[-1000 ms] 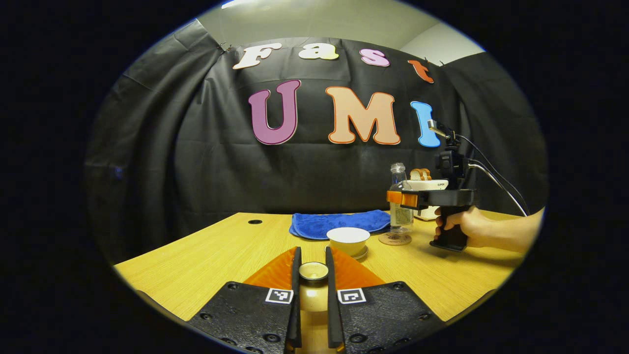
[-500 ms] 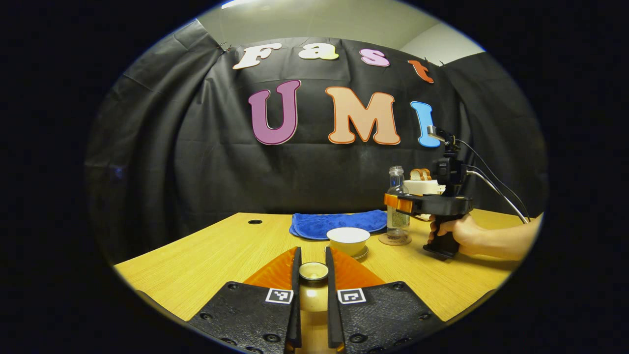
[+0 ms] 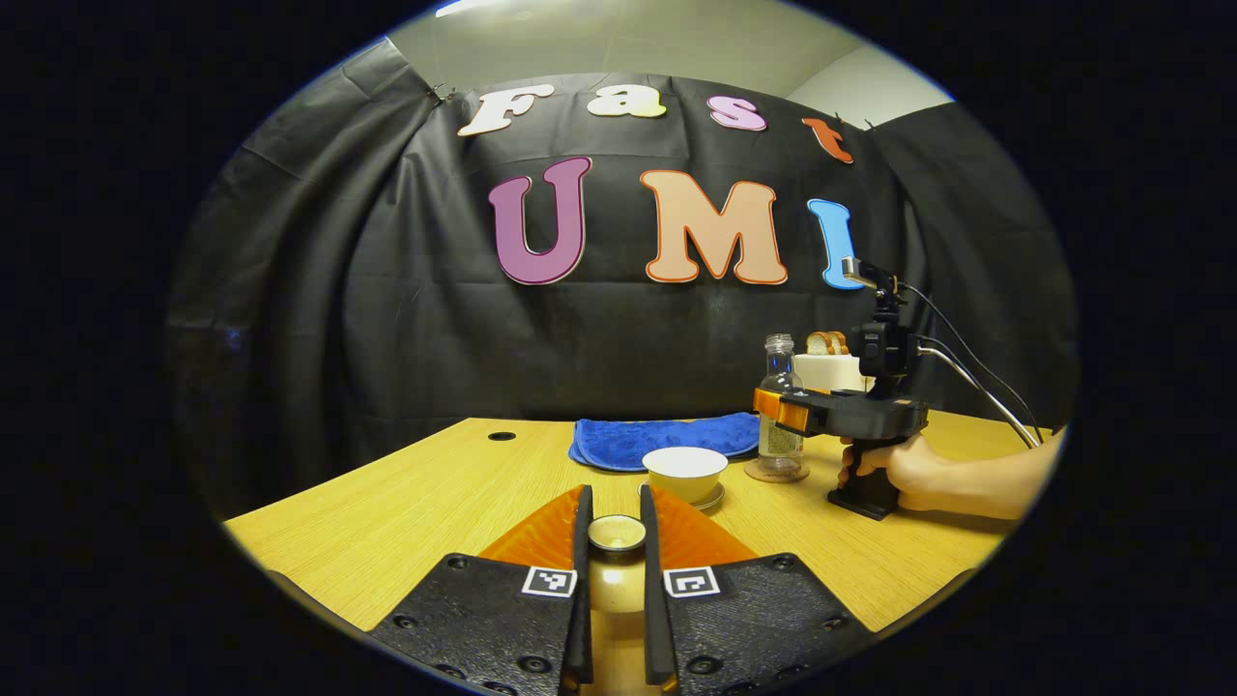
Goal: Open the teacup lid with one hand, grasp the water bottle and pour water into the teacup with the other hand; after pouring, place the water bottle on the coaster and then close the teacup lid.
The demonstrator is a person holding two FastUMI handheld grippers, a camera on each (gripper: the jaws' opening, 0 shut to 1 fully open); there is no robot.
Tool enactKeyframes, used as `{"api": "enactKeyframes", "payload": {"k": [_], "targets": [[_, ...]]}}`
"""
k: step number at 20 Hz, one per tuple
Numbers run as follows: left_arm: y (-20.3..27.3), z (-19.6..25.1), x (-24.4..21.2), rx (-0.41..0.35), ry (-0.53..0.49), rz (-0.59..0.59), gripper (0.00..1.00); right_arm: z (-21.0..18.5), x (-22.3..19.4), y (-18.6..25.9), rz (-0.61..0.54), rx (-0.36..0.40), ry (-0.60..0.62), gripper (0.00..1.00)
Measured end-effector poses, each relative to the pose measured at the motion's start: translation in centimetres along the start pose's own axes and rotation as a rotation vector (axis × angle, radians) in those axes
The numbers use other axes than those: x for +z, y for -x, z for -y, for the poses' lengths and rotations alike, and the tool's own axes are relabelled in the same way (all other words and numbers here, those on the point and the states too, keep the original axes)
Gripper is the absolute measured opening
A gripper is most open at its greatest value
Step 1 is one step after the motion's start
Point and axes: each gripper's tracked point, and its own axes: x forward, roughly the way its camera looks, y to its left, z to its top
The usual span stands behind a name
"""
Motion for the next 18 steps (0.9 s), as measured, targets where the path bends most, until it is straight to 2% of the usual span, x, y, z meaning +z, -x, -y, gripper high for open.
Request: {"api": "enactKeyframes", "payload": {"k": [7,9,12,13,14,15,16,17,18], "targets": [[0.0,0.0,0.1,0.001,-0.001,-0.001,0.18,0.2,-0.6,0.5,-0.021,-0.017,0.029,0.81],[0.0,0.0,0.1,0.005,0.0,-0.001,0.18,0.1,-0.5,0.4,-0.02,-0.018,0.028,0.78],[0.0,0.0,0.0,0.006,0.0,-0.001,0.18,0.4,-0.5,0.4,-0.018,-0.035,0.03,0.86],[0.0,0.0,0.0,0.007,0.0,-0.002,0.18,0.6,-0.5,0.5,-0.015,-0.044,0.031,0.84],[0.0,0.0,0.1,0.006,0.0,-0.002,0.18,0.6,-0.5,0.5,-0.016,-0.046,0.03,0.99],[0.0,0.0,0.1,0.007,0.0,-0.002,0.18,0.7,-0.4,0.6,-0.015,-0.051,0.031,1.0],[0.0,0.0,0.1,0.007,0.0,-0.002,0.18,0.8,-0.4,0.8,-0.016,-0.056,0.03,0.93],[0.0,0.0,0.0,0.007,0.0,-0.002,0.18,0.7,-0.4,0.9,-0.015,-0.055,0.031,0.99],[0.0,0.0,0.0,0.008,0.0,-0.003,0.18,0.6,-0.4,1.1,-0.015,-0.052,0.03,0.99]]}}
